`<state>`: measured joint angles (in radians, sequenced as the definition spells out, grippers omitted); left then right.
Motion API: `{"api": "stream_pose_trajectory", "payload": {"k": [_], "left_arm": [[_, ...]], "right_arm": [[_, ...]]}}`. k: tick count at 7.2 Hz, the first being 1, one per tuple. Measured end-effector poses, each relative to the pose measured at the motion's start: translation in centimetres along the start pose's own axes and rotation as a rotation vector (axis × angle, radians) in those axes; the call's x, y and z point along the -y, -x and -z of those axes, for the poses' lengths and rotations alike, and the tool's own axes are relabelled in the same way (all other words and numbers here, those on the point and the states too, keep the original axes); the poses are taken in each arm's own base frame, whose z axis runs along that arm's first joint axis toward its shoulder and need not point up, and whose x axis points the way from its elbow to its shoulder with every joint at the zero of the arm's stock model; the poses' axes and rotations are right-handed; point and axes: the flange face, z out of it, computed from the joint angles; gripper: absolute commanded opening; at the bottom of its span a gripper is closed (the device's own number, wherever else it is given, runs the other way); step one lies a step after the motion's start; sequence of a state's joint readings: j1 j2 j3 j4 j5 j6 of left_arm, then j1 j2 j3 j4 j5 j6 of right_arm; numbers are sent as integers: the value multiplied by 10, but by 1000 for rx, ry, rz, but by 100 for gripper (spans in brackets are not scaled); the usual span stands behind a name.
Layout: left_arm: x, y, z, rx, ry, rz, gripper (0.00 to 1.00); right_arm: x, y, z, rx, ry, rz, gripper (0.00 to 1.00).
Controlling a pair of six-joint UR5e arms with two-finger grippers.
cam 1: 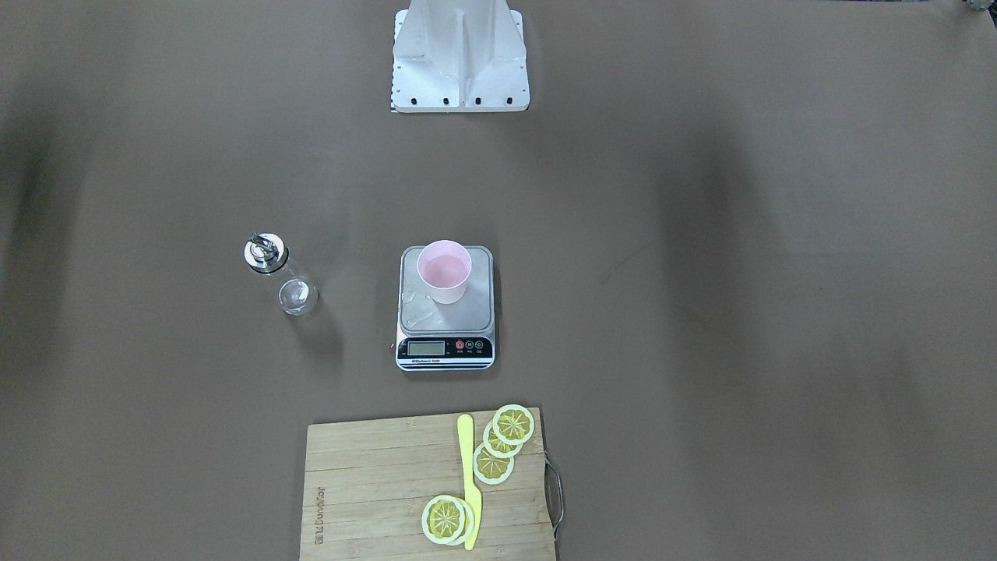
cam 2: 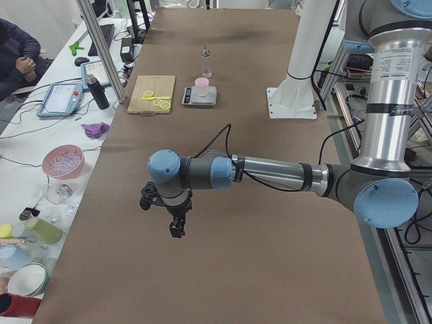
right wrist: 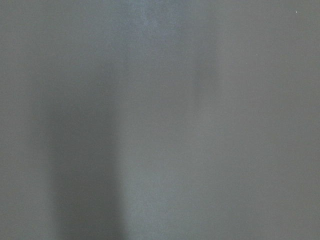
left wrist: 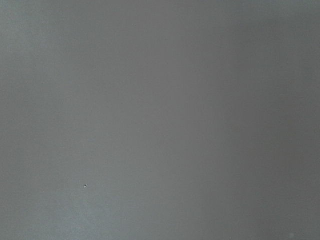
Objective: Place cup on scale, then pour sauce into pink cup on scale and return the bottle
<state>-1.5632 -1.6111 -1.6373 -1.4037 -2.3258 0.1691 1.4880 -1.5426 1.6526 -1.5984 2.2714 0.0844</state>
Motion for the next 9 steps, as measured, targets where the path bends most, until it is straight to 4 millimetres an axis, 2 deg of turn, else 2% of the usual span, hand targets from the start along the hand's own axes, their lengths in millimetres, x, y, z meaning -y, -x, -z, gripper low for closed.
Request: {"api": "stream_pose_trajectory", "payload": {"k": [4, 7, 9], "left_arm": [[-3, 14, -15, 2, 22, 18, 98], [-2, 21, -17, 49, 14, 5, 98], [-4, 34, -30, 49, 34, 28, 98]], "right_arm": [[-1, 1, 0, 0, 0, 1, 100], [-5, 2, 0, 1, 1, 4, 100], [-10, 0, -3, 0, 7, -2, 100]]}}
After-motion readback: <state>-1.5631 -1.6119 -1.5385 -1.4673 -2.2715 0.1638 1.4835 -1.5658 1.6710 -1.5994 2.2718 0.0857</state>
